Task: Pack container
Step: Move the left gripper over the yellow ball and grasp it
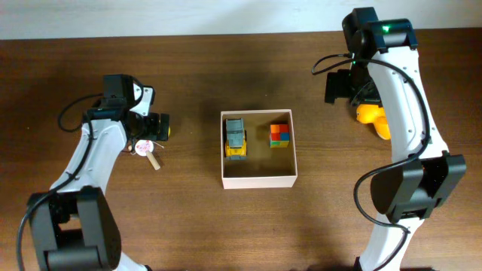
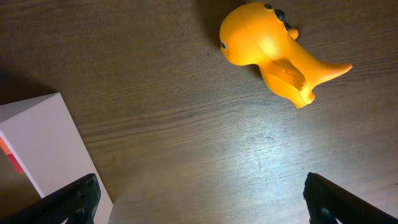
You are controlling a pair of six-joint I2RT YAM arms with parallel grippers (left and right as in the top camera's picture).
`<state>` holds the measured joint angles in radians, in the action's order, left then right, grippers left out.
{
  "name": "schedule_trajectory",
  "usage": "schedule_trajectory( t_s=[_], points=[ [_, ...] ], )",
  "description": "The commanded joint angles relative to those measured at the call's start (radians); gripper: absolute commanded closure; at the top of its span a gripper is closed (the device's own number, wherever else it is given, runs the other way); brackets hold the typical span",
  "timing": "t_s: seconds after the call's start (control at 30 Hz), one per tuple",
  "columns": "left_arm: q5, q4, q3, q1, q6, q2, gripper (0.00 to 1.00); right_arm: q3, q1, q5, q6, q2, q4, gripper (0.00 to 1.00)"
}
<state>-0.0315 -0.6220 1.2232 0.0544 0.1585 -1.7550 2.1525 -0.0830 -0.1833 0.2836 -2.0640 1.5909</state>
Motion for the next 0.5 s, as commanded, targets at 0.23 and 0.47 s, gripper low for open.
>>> schedule_trajectory(
  t_s=[0.23, 0.47],
  points=[
    [-0.014, 0.071, 0.014, -0.051, 0.042, -0.106, 0.01, 0.017, -0.002, -0.013, -0.014, 0.031, -0.001, 0.01],
    [-0.012, 0.090, 0.014, -0.053, 0.042, -0.142, 0.01, 0.017, -0.002, -0.013, -0.014, 0.031, -0.001, 0.01]
  ],
)
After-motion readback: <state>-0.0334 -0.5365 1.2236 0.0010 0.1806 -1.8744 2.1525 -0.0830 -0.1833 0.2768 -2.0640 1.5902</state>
